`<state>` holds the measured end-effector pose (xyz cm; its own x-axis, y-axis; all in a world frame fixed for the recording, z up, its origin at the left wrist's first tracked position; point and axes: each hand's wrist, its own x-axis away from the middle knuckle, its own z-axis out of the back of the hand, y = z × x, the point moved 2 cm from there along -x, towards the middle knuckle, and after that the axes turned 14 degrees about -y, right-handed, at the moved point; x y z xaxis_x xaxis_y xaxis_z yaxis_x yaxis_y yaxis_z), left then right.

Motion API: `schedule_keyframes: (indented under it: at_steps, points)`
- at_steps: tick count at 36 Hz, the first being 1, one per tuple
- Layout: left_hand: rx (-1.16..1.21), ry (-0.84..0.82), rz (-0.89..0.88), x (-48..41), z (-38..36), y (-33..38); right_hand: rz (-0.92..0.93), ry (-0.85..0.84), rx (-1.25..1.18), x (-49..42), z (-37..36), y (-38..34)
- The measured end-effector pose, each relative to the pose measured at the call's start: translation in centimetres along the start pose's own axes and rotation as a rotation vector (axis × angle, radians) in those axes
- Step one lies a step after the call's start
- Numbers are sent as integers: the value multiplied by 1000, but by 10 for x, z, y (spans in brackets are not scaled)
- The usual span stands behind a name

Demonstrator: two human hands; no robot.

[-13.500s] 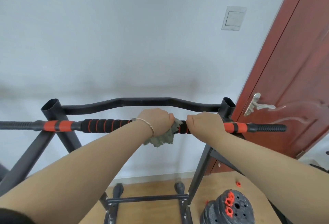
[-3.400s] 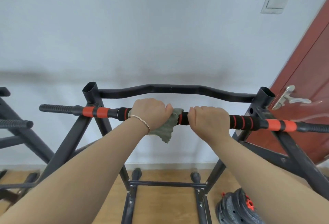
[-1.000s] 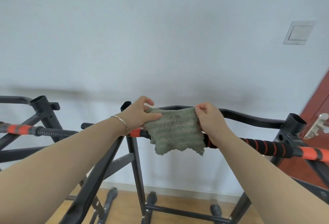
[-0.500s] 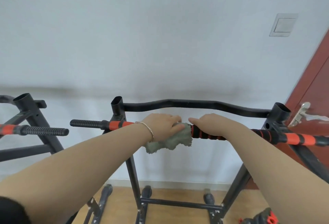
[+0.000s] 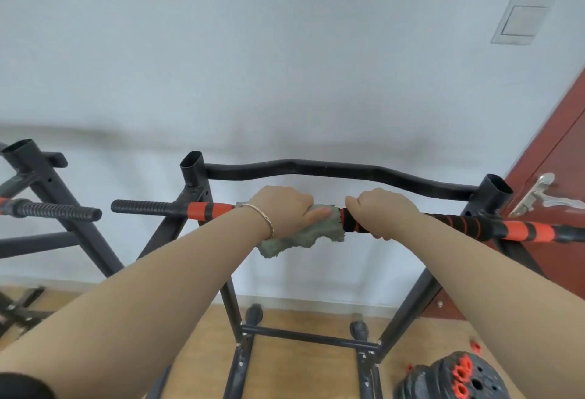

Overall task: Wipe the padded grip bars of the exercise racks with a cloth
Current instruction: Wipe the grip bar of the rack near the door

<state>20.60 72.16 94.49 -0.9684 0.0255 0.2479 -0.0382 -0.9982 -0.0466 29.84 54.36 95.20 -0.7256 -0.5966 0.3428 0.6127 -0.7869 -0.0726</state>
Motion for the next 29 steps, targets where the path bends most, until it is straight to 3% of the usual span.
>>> schedule_keyframes:
  at_steps: [6, 9, 12, 15, 17, 19, 24, 27, 29]
  points:
    - [33, -38, 20, 2, 4, -8, 26, 172, 282, 14, -11, 4]
    - [43, -56, 38, 3, 2, -11, 70, 334, 247, 21, -22, 3]
    - [25, -27, 64, 2, -1, -5, -75, 117, 54, 10, -10, 3]
    - [6, 43, 74, 6, -3, -2, -119, -300, -281, -5, 14, -1]
    - [-9, 70, 74, 8, -5, -3, -85, -484, -323, -7, 19, -4]
    - [-4, 58, 71, 7, -4, -3, -68, -559, -318, -8, 15, -4]
    - [71, -74, 84, 1, -3, -6, -9, -240, -253, -10, 5, -2]
    - [127, -133, 134, -4, -1, -7, 58, 158, 195, 0, -9, -4]
    - [165, -163, 163, -6, 0, -8, 56, 399, 303, 17, -27, -8]
